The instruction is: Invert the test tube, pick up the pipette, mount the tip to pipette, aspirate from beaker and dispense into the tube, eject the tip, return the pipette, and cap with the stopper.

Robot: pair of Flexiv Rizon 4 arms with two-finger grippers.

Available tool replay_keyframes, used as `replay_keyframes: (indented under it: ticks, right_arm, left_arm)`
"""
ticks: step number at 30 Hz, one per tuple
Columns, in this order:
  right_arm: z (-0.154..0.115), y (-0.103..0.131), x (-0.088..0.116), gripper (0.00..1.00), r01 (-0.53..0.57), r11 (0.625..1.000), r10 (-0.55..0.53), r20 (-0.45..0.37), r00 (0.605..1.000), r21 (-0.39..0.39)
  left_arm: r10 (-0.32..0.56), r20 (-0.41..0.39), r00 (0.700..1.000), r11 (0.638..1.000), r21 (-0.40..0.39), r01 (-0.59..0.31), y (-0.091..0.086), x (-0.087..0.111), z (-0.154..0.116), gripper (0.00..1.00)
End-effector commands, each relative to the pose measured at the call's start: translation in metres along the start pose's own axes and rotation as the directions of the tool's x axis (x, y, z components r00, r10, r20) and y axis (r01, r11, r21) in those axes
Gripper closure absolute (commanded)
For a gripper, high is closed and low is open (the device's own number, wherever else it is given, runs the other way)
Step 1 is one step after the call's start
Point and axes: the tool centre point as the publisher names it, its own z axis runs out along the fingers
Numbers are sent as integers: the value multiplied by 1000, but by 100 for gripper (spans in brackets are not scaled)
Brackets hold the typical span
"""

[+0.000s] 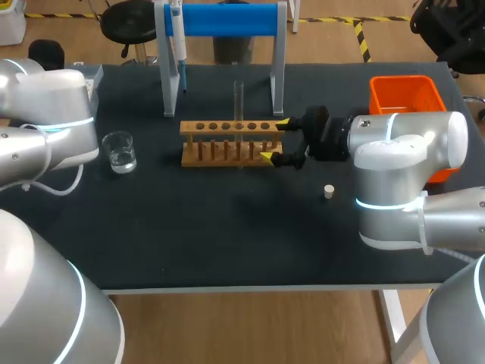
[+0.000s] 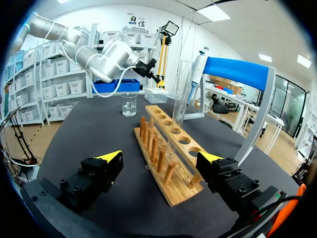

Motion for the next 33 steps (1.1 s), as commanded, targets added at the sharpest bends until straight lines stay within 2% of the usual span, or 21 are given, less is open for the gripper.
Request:
replay_keyframes:
  ticks: [1, 33]
  right_arm:
    - [0, -1, 1, 0, 0, 1000, 0, 4, 1000, -3]
    - [0, -1, 1, 0, 0, 1000, 0, 4, 1000, -3]
  left_arm:
    - [3, 1, 1000, 1000, 0, -3, -3, -1, -5, 100]
    - [45, 59, 997, 998, 51, -48, -27, 5, -32, 100]
